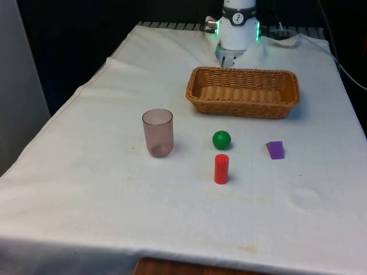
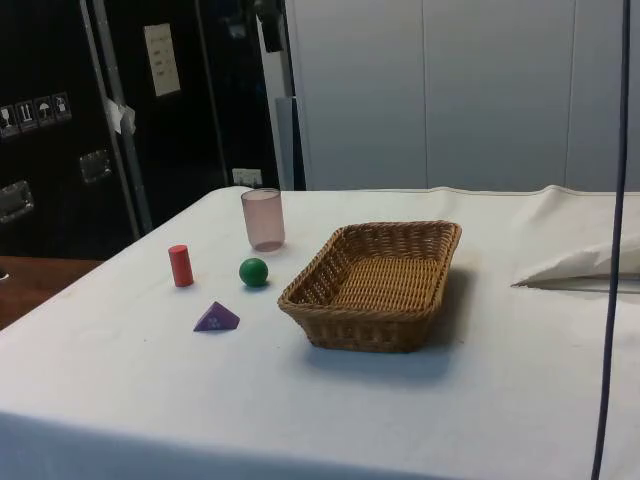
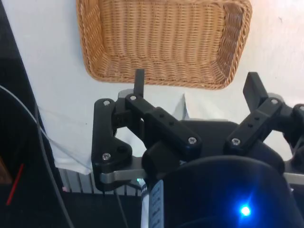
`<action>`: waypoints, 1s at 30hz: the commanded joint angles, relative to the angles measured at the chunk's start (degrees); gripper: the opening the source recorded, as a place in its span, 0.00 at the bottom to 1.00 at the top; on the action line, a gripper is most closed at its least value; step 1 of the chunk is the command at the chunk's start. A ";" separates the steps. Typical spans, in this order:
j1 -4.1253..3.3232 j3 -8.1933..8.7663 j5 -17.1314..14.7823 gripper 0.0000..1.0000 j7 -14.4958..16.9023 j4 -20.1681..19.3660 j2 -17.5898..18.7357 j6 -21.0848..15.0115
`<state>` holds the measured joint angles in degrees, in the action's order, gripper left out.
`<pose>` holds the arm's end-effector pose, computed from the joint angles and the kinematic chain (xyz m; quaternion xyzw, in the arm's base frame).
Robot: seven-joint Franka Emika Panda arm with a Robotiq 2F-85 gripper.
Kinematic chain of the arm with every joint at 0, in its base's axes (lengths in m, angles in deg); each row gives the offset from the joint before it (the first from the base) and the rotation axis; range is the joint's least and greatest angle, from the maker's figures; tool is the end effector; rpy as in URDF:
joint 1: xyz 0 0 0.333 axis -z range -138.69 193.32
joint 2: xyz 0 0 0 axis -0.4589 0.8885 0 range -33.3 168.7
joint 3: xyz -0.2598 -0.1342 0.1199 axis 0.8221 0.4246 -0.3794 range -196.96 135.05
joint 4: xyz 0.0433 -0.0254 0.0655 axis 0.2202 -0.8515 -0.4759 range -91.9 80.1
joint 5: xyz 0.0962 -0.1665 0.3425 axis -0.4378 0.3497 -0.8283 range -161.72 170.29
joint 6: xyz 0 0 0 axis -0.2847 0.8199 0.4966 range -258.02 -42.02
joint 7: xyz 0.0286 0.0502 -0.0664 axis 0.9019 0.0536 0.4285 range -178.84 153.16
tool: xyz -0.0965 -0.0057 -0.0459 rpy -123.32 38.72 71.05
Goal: Pick up the triangular block and place it into the basket.
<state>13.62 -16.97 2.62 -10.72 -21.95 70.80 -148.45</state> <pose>0.5701 0.0017 0.4846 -0.9994 -0.0117 0.0314 0.0080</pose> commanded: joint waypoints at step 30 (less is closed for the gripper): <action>-0.97 -3.55 -2.86 1.00 -3.78 -3.50 4.24 -13.52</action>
<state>12.93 -20.58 0.04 -14.16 -25.11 75.21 -161.16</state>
